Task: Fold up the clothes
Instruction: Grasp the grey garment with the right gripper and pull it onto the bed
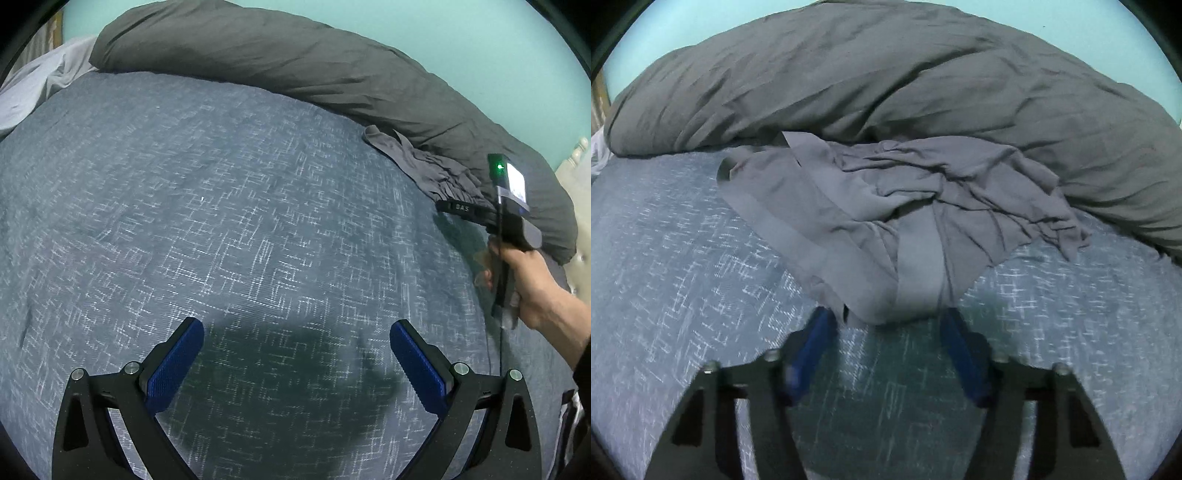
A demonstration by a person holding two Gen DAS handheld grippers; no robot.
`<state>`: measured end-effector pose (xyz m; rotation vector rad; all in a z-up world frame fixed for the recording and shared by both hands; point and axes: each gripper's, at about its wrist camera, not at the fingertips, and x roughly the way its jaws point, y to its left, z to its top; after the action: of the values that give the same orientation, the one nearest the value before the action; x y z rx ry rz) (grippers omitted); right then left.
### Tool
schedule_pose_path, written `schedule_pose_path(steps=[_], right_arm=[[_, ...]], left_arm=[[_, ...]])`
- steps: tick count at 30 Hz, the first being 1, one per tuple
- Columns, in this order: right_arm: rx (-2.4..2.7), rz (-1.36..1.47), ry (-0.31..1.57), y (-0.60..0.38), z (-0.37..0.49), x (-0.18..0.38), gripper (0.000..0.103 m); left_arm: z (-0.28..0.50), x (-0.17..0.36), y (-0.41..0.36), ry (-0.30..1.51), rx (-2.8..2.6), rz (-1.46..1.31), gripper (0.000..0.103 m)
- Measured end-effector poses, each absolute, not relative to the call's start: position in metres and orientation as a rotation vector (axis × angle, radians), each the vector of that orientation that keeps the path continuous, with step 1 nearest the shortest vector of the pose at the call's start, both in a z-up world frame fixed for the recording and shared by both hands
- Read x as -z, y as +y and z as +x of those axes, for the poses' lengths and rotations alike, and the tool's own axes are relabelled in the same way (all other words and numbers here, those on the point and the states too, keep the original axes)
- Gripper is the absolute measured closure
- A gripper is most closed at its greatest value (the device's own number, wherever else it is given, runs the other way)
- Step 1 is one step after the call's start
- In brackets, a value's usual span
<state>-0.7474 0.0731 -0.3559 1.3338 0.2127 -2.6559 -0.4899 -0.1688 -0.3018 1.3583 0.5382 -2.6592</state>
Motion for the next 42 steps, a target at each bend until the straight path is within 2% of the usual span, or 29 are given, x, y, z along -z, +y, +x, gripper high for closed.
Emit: schedule_pose_path(steps=[3,8,16,28,42], right_arm=[[2.643,1.300,0.257,0.071,-0.746,0.350,0.084],[2.673,1.207,0.238,0.079,-0.725,0.323,0.093],[2.609,1.057,0.181,0.091,-0.650,0.274,0.095],[2.474,0.954,0.031,0.092,-0.465,0.228,0.096],[2.370,0.938,-0.007,0.087,-0.273,0.238,0.096]], left_arm=[[-0.487,0.302,-0.167,0.524,2.675,1.357,0.000],[-0.477,0.302,-0.167,0.550,2.674,1.353,0.000],[-0.435,0.281,-0.159,0.544,2.708,1.318,0.000],[-0.324,0.255,-0.151,0.576,2.766,1.255,0.000],[-0.197,0.253,-0.145,0.660,2.812,1.205,0.000]])
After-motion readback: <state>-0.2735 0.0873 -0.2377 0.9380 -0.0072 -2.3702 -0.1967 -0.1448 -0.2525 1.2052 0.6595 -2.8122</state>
